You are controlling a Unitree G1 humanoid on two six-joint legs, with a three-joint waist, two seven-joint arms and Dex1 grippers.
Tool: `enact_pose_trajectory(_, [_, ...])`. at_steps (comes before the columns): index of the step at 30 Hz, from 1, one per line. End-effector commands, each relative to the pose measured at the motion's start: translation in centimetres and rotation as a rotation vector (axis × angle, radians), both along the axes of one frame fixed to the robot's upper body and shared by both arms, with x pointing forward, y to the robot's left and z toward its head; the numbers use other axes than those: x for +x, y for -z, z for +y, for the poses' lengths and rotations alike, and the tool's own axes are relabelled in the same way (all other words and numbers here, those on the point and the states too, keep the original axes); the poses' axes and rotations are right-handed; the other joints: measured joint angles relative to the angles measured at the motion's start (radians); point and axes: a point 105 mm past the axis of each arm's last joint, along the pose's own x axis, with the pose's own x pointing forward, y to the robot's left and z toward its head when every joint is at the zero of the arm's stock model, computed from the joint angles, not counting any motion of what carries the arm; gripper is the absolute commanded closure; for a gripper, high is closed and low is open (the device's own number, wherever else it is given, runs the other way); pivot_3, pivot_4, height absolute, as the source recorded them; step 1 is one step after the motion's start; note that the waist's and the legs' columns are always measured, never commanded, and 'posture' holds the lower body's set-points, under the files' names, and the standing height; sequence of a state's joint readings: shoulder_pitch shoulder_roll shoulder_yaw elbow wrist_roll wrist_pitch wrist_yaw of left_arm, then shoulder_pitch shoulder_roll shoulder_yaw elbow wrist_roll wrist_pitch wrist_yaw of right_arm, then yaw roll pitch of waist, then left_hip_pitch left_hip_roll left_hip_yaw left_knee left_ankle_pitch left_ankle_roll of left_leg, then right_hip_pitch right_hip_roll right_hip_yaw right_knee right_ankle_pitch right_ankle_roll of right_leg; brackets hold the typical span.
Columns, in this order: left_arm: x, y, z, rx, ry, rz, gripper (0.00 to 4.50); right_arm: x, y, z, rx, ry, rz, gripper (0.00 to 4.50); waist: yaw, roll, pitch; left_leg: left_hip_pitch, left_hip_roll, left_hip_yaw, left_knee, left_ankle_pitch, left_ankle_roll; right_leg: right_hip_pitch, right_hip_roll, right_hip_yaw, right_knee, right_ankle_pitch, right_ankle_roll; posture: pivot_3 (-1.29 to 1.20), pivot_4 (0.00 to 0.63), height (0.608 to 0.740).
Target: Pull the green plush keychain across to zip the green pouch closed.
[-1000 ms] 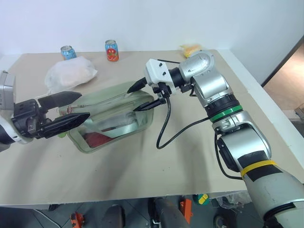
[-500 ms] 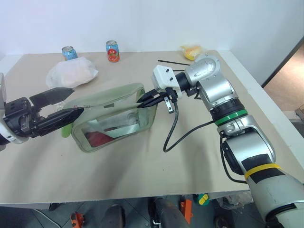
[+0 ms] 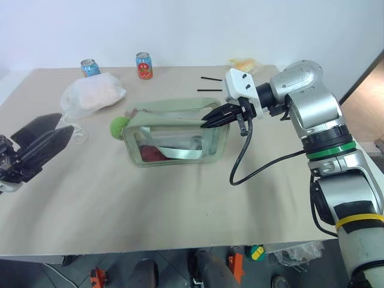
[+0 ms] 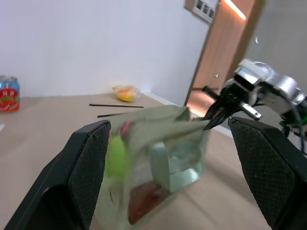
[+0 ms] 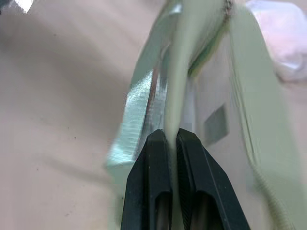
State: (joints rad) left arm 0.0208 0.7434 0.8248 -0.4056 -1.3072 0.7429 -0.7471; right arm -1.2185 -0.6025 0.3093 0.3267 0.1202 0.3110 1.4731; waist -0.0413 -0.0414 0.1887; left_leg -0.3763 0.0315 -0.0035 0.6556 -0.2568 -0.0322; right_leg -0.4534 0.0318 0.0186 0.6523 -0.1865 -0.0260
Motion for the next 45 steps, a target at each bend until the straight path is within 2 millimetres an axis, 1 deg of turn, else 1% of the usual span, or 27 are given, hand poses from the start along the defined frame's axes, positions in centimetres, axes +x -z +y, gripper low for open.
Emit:
enact_pose_trajectory(1, [-0.2, 0.2, 0.2, -0.019, -0.025, -0.011, 0.42, -2.5, -4.0, 2.3, 0.086, -0.005, -0.048, 4.47, -0.004, 0.0, 0.0, 0.0, 0.0, 0.0, -0.001, 0.0, 0.0, -0.001, 0.0, 0.0, 0.001, 0.0, -0.001, 0.0, 0.15, 0.74])
enact_pose_trajectory(2, [-0.2, 0.2, 0.1, -0.022, -0.026, -0.009, 0.42, -3.1, -4.2, 2.7, 0.101, -0.008, -0.021, 4.47, -0.004, 0.0, 0.0, 0.0, 0.0, 0.0, -0.001, 0.0, 0.0, -0.002, 0.001, 0.0, 0.002, -0.001, -0.001, 0.0, 0.15, 0.74])
enact_pose_trajectory(3, [-0.1, 0.3, 0.1, -0.028, -0.027, -0.009, 0.42, -4.0, -3.9, 3.0, 0.098, -0.027, 0.003, 4.47, -0.004, 0.0, 0.0, 0.0, 0.0, -0.001, -0.001, 0.0, 0.0, -0.002, 0.001, 0.0, 0.003, -0.001, -0.002, 0.0, 0.15, 0.74])
enact_pose_trajectory(5, [-0.1, 0.3, 0.1, -0.035, -0.03, -0.008, 0.42, -5.2, -3.2, 3.2, 0.084, -0.05, 0.03, 4.47, -0.003, 0.0, 0.0, 0.0, 0.001, -0.002, -0.001, 0.0, 0.0, -0.002, 0.001, -0.001, 0.005, -0.002, -0.003, 0.0, 0.15, 0.74])
enact_pose_trajectory(6, [0.0, 0.3, 0.1, -0.037, -0.03, -0.008, 0.42, -5.5, -2.4, 3.1, 0.067, -0.066, 0.028, 4.47, -0.003, 0.0, 0.0, 0.0, 0.001, -0.003, -0.001, 0.0, 0.0, -0.002, 0.001, -0.002, 0.005, -0.002, -0.004, 0.0, 0.15, 0.74])
enact_pose_trajectory(7, [0.0, 0.4, 0.0, -0.038, -0.03, -0.008, 0.42, -5.4, -1.4, 3.0, 0.051, -0.063, 0.021, 4.47, -0.003, -0.001, -0.001, 0.0, 0.001, -0.003, -0.001, 0.0, 0.0, -0.002, 0.001, -0.002, 0.005, -0.002, -0.004, 0.0, 0.15, 0.74])
enact_pose_trajectory(9, [0.0, 0.4, 0.0, -0.04, -0.03, -0.008, 0.42, -5.2, -0.2, 2.7, 0.031, -0.05, 0.014, 4.47, -0.003, -0.002, -0.001, 0.002, 0.0, -0.003, 0.0, 0.0, 0.0, 0.0, 0.001, -0.003, 0.005, -0.003, -0.004, 0.0, 0.15, 0.74])
enact_pose_trajectory(12, [0.0, 0.5, 0.1, -0.038, -0.034, -0.005, 0.42, -4.1, 2.3, 1.7, -0.023, -0.003, -0.003, 4.47, -0.003, -0.002, -0.001, 0.002, -0.002, -0.001, 0.001, 0.0, 0.0, 0.0, -0.001, -0.001, 0.005, -0.002, -0.002, 0.0, 0.15, 0.74])
enact_pose_trajectory(14, [-0.1, 0.3, 0.3, -0.038, -0.041, -0.007, 0.42, -4.0, 2.8, 1.7, -0.019, 0.015, 0.004, 4.47, -0.003, -0.002, -0.001, 0.002, -0.002, 0.0, 0.002, 0.0, 0.0, 0.001, -0.001, 0.0, 0.005, -0.001, -0.001, 0.0, 0.15, 0.74])
enact_pose_trajectory(15, [-0.1, 0.2, 0.4, -0.039, -0.044, -0.009, 0.42, -4.0, 2.7, 1.8, -0.014, 0.017, 0.003, 4.47, -0.003, -0.002, -0.001, 0.002, -0.002, 0.0, 0.002, 0.0, 0.0, 0.001, -0.001, 0.0, 0.005, -0.001, -0.001, 0.0, 0.15, 0.74])
enact_pose_trajectory(17, [-0.2, -0.1, 0.5, -0.04, -0.044, -0.015, 0.42, -3.3, 2.0, 1.8, 0.016, 0.051, -0.018, 4.47, -0.004, -0.002, -0.001, 0.003, -0.001, 0.0, 0.002, 0.0, 0.0, 0.001, 0.0, 0.0, 0.005, -0.001, -0.001, 0.0, 0.15, 0.74])
enact_pose_trajectory(20, [-0.1, -0.3, 0.6, -0.038, -0.041, -0.017, 0.42, -1.8, -0.6, 1.3, 0.078, 0.115, -0.065, 4.47, -0.004, -0.002, -0.001, 0.003, 0.0, -0.001, 0.002, 0.001, 0.001, 0.001, 0.001, 0.0, 0.005, -0.001, -0.001, 0.0, 0.15, 0.74])
enact_pose_trajectory(23, [0.1, -0.3, 0.5, -0.039, -0.034, -0.016, 0.42, -1.0, -2.6, 0.8, 0.114, 0.142, -0.101, 4.47, -0.004, -0.001, -0.001, 0.003, -0.001, -0.001, 0.002, 0.001, 0.001, 0.001, 0.002, -0.001, 0.005, -0.001, -0.002, 0.0, 0.15, 0.74])
enact_pose_trajectory(25, [0.3, -0.2, 0.4, -0.043, -0.03, -0.013, 0.42, -0.7, -3.6, 0.4, 0.119, 0.156, -0.136, 4.47, -0.004, -0.001, -0.001, 0.003, -0.001, -0.001, 0.001, 0.001, 0.001, 0.0, 0.003, -0.001, 0.005, -0.001, -0.002, 0.0, 0.15, 0.74])
enact_pose_trajectory(27, [0.4, -0.2, 0.4, -0.047, -0.025, -0.01, 0.42, -0.6, -4.1, 0.3, 0.121, 0.161, -0.155, 4.47, -0.004, -0.001, -0.001, 0.002, -0.001, -0.001, 0.001, 0.001, 0.001, 0.0, 0.003, -0.001, 0.005, -0.001, -0.003, 0.0, 0.15, 0.74])
enact_pose_trajectory(30, [0.6, 0.0, 0.4, -0.049, -0.022, -0.006, 0.42, -0.7, -4.3, 0.3, 0.113, 0.159, -0.172, 4.47, -0.004, -0.001, -0.001, 0.001, -0.001, -0.001, 0.0, 0.001, 0.001, -0.001, 0.001, 0.0, 0.005, -0.002, -0.003, 0.0, 0.15, 0.74])
enact_pose_trajectory(32, [0.7, 0.0, 0.5, -0.05, -0.02, -0.004, 0.42, -0.9, -4.0, 0.3, 0.106, 0.155, -0.174, 4.47, -0.004, -0.001, -0.001, -0.001, -0.001, 0.0, 0.0, 0.001, 0.001, -0.004, 0.001, 0.0, 0.005, -0.002, -0.003, 0.0, 0.15, 0.74])
enact_pose_trajectory(39, [1.1, -0.2, 0.4, -0.049, -0.008, -0.006, 0.42, -0.9, -1.8, -0.1, 0.071, 0.168, -0.145, 4.47, -0.004, -0.001, -0.001, -0.001, 0.0, -0.001, -0.001, 0.0, 0.001, -0.004, 0.001, 0.0, 0.005, -0.002, -0.004, 0.0, 0.15, 0.74])
enact_pose_trajectory(45, [1.2, -0.4, 0.4, -0.044, -0.005, -0.01, 0.42, -1.4, -1.4, -0.3, 0.062, 0.162, -0.131, 4.47, -0.004, -0.001, -0.001, -0.001, 0.0, -0.001, -0.001, 0.0, 0.002, -0.004, 0.002, 0.0, 0.005, -0.002, -0.003, 0.0, 0.15, 0.74])
